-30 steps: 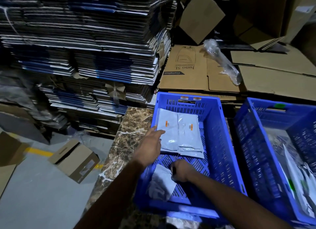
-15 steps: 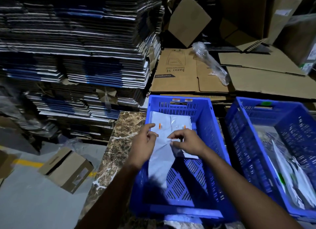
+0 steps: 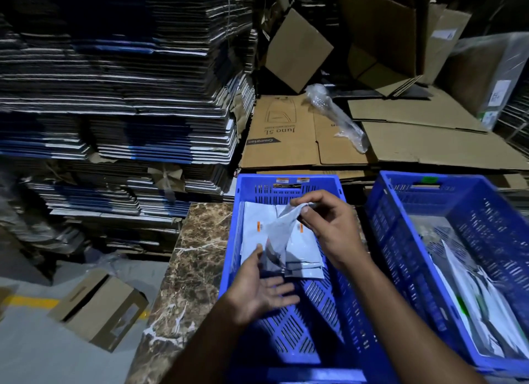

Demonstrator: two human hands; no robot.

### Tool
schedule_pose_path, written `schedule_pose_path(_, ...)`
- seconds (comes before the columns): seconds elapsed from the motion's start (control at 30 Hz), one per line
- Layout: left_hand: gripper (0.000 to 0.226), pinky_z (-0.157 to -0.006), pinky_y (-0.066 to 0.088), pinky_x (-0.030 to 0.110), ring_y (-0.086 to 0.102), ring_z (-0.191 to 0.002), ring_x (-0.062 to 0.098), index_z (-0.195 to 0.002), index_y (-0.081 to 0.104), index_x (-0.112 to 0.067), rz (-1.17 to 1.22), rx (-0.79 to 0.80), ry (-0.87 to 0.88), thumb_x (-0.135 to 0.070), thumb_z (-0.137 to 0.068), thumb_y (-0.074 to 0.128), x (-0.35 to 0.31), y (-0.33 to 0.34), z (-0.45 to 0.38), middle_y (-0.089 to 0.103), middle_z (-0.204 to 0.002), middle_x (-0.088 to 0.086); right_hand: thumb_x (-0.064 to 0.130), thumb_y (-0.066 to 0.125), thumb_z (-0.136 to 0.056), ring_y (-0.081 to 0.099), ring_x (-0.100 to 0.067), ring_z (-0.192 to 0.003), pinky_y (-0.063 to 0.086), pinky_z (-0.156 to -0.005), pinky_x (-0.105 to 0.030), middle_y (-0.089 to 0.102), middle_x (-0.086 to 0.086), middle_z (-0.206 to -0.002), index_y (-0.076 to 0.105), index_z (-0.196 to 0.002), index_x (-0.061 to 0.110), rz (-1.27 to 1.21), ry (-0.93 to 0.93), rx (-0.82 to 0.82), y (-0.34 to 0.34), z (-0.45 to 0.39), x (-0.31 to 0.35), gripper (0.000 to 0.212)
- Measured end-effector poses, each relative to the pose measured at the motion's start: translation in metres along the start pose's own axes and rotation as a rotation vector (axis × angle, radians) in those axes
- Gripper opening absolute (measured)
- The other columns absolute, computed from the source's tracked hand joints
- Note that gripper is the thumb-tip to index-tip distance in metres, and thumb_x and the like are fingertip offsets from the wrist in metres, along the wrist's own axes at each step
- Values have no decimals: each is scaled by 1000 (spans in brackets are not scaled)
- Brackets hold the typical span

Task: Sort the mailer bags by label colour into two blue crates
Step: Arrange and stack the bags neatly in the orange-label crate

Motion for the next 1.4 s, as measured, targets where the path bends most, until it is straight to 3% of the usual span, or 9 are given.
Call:
schedule_pose_path(0.17, 68, -72, 53, 65, 61, -104, 49, -121, 46, 5, 196, 192, -118, -49, -85, 63, 11, 19, -9, 59, -117, 36, 39, 82, -75, 56, -30, -91, 44, -83, -42, 71, -12, -94, 75, -86, 21, -114, 46, -51, -18, 13, -8, 22)
schedule_pose_path(0.3, 69, -68, 61, 50, 70, -90, 38, -135, 46, 3, 172, 174, 88, -40, -86, 67, -24, 21, -20, 61, -126, 23, -6, 61, -70, 65, -18, -87, 50, -79, -25, 70, -4, -82, 75, -72, 17, -270, 93, 39, -25, 34, -12, 27)
schedule_pose_path(0.43, 69, -77, 57, 45, 67, -96, 34, -129, 55, 2, 80, 194, 122, -42, -78, 73, -35, 38, -18, 62, -122, 18, -18, 53, -67, 58, -26, -85, 44, -85, -38, 61, -7, -74, 71, -70, 10, -251, 79, 251, -23, 56, -13, 33)
schedule_pose_path(0.57, 56, -103, 45, 47, 65, -99, 32, -128, 60, -2, 41, 322, 138, -39, -87, 69, -39, 53, -16, 69, -107, 17, -26, 55, -66, 57, -27, -82, 42, -79, -42, 60, -7, -76, 72, -71, 9, -43, 131, 488, -22, 73, -12, 39)
schedule_pose_path(0.83, 26, -72, 57, 35, 72, -76, 27, -87, 78, -11, -192, 363, 185, -33, -85, 64, -34, 64, -19, 74, -89, 13, -2, 62, -66, 63, -17, -73, 50, -72, -28, 64, 2, -75, 71, -65, 12, 542, 182, 752, 0, 87, -15, 16)
schedule_pose_path(0.93, 45, -84, 53, 38, 70, -88, 27, -101, 77, -9, -228, 388, 160, -47, -92, 55, -25, 67, -22, 73, -99, 14, 3, 50, -61, 54, -8, -61, 51, -88, -36, 53, 8, -62, 53, -53, 20, 765, 39, 770, 14, 86, -17, 19)
schedule_pose_path(1.07, 55, -97, 49, 46, 66, -104, 32, -117, 72, -14, -224, 309, 275, -58, -86, 61, -42, 60, -32, 66, -123, 17, 2, 48, -58, 50, -11, -60, 21, -121, -34, 47, 11, -57, 45, -49, 21, 874, 0, 781, 21, 88, -29, 21)
schedule_pose_path(1.27, 64, -97, 49, 52, 60, -119, 38, -142, 46, -16, -171, 213, 488, -44, -88, 64, -70, 54, -35, 59, -134, 17, 11, 55, -67, 63, -11, -88, 11, -123, -29, 63, 5, -72, 62, -65, 16, 801, 71, 748, 9, 84, -41, 9)
schedule_pose_path(1.4, 58, -94, 50, 49, 62, -116, 33, -143, 39, -34, -75, 187, 572, -38, -90, 62, -76, 56, -27, 57, -137, 5, 6, 66, -73, 66, -12, -96, 46, -98, -32, 70, 6, -83, 72, -77, 23, 504, 109, 556, -4, 70, -28, 19)
Point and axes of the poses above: each hand's wrist, its own z-axis away from the middle knuckle, its own y-axis out of the palm, x = y × z, the point moved 7 cm from there along -z, towards the middle knuckle
